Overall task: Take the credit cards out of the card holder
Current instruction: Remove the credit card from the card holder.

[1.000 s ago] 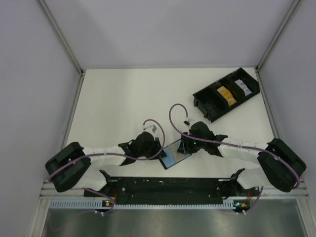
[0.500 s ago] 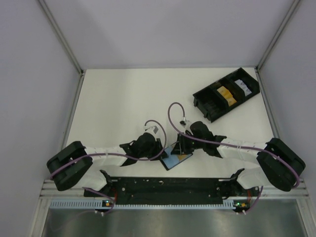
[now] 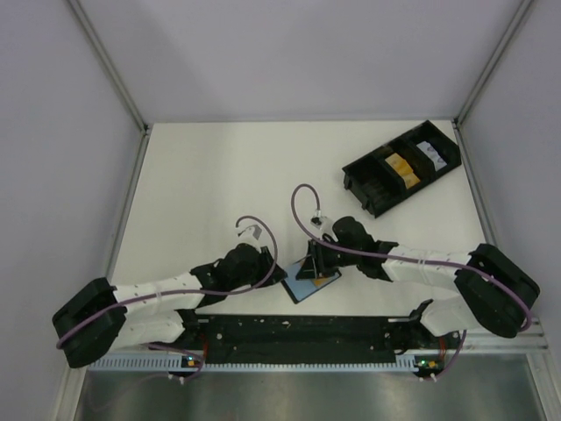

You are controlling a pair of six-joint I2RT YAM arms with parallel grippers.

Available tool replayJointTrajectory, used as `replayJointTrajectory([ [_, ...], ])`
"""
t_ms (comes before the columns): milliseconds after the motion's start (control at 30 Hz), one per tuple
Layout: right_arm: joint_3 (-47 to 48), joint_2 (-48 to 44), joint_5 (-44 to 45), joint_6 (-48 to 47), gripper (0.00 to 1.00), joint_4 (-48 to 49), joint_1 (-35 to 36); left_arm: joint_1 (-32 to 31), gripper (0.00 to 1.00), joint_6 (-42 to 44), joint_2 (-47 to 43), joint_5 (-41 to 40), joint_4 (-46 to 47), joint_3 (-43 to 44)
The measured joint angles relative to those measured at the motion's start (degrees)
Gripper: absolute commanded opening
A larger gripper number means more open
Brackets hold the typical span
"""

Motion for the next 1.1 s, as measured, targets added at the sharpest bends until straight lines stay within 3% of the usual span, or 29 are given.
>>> replayJointTrajectory([
  [200, 1.05, -3.04, 7.89, -3.21, 0.33, -7.23, 0.13, -0.20, 0.36, -0.15, -6.47, -1.46, -3.26, 0.17],
  [400, 1.20, -6.19, 14.60, -6.54, 0.28, -12.68, -2.64, -0.44, 0.46, -0.52, -6.16, 0.02, -2.93, 2.54],
  [633, 1.05, -5.55, 17.55, -8.04, 0.22, -13.55, -6.27, -0.52, 0.52, -3.56, 4.57, 3.80, 7.28, 3.93],
  [1100, -2.01, -1.62, 15.63, -7.61, 0.18, -9.09, -8.13, -0.52, 0.50, -9.77, 18.78, 3.91, 21.07, 4.22],
])
